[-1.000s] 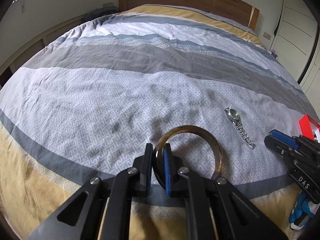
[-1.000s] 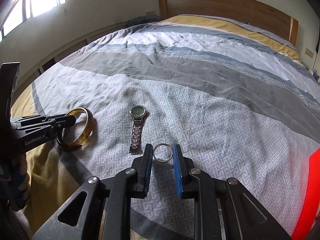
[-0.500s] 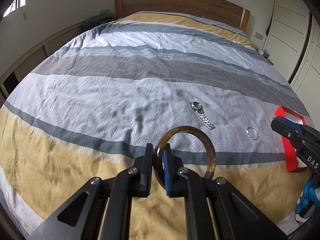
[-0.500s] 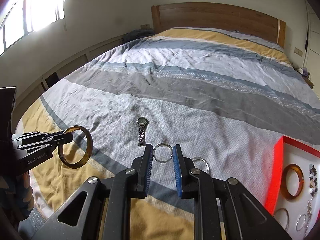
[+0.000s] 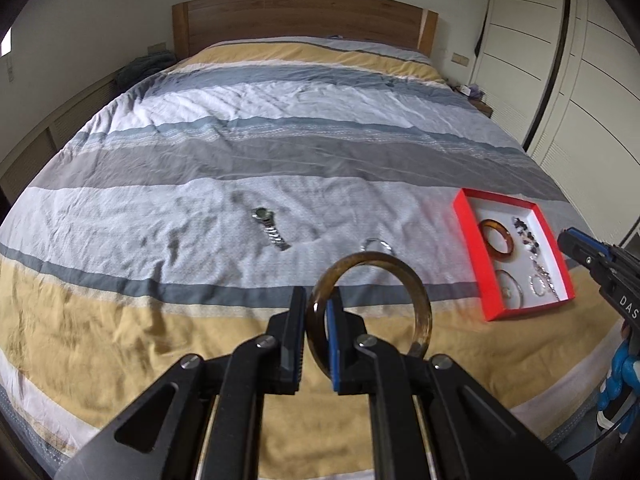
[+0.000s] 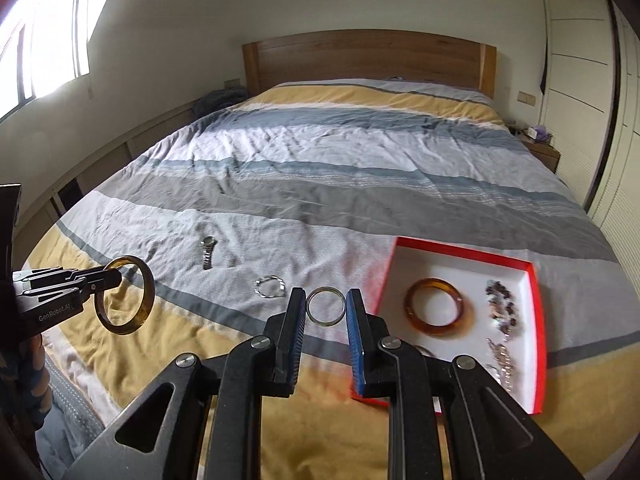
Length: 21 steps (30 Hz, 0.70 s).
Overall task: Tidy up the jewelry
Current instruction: 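Carry the dark bangle and silver ring over the red box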
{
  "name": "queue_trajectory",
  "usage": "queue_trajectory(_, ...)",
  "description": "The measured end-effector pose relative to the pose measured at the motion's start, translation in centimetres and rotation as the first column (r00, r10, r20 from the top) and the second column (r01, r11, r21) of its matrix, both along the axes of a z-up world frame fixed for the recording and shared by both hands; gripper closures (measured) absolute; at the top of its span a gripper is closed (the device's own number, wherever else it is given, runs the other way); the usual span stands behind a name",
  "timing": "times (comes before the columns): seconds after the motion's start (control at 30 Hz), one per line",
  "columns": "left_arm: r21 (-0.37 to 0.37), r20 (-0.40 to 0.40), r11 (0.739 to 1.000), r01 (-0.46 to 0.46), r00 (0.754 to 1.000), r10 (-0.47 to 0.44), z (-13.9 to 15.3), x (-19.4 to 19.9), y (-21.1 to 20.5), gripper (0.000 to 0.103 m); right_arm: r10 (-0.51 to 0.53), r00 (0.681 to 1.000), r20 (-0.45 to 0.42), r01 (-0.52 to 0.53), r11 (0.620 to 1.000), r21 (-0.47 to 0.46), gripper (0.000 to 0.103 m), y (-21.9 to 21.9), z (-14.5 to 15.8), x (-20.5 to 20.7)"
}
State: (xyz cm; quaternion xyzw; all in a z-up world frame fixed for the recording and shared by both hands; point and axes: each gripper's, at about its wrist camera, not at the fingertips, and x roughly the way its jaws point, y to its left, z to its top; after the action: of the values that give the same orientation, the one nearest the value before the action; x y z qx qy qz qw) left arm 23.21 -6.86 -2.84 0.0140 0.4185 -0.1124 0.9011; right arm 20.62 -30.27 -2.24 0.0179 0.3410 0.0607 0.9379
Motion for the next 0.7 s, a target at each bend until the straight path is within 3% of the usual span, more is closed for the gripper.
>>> queue_trajectory(0.27,-0.002,-0.043,0.986,0.169,0.985,-0.169,-1.6,1.2,-11.1,0.094,-0.15,0.987,-0.053,0.15,0.989,-0.004,0.083,-9.9,-2.7,-1.5)
queue_trajectory(0.43,0.001,-0.077,0.968,0.251,0.965,-0.25,-3.8,2.6,-17.7,0.094,-0.176,0.979,-0.103,0.178,0.984,0.009,0.083,-13.8,-5.1,0.0)
queue_trajectory(0.57,0.028,-0.086,0.959,0.284,0.956,-0.28,-5.5,4.6,-22.1,0.094,-0.168,0.977,-0.135,0.172,0.985,0.018,0.083,-15.5,-7.0,2.1)
queue_trajectory(0.7,0.059,-0.082,0.962,0.266,0.962,-0.261,-6.7,7.7,-24.8,0.094,-0.17,0.973,-0.154,0.178,0.983,0.042,0.083,-16.9,-8.1,4.4)
